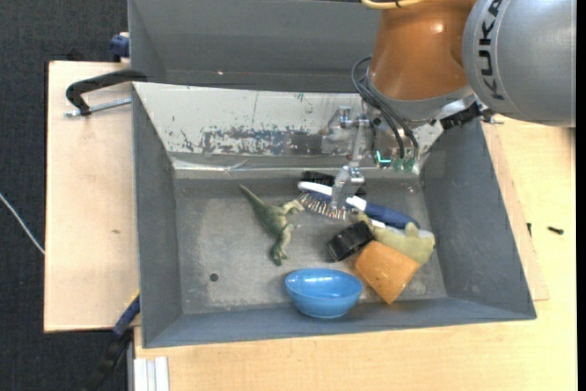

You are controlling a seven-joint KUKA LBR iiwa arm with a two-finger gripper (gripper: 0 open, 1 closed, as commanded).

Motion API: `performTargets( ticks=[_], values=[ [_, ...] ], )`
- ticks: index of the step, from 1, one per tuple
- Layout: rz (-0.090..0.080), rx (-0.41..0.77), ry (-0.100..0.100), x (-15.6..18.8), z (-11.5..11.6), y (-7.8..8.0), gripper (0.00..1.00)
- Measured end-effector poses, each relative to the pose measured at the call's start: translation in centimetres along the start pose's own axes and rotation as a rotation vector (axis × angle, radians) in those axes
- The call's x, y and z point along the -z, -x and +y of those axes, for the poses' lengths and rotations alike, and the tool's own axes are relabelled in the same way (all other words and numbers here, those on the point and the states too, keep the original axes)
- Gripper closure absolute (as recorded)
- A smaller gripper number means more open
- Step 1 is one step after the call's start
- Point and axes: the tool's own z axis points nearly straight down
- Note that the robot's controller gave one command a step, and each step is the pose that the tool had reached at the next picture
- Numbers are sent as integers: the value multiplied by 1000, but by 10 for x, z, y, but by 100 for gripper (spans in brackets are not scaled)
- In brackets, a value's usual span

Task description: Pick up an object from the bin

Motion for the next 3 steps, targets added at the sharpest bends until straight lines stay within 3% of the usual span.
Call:
performTargets(
  ticks=[1,2,3],
  values=[
    [-12,-122,2,-118,-23,-16,0],
    [-15,-120,2,-115,-22,-15,100],
    [-16,236,-2,25,-39,-8,100]
  ],
)
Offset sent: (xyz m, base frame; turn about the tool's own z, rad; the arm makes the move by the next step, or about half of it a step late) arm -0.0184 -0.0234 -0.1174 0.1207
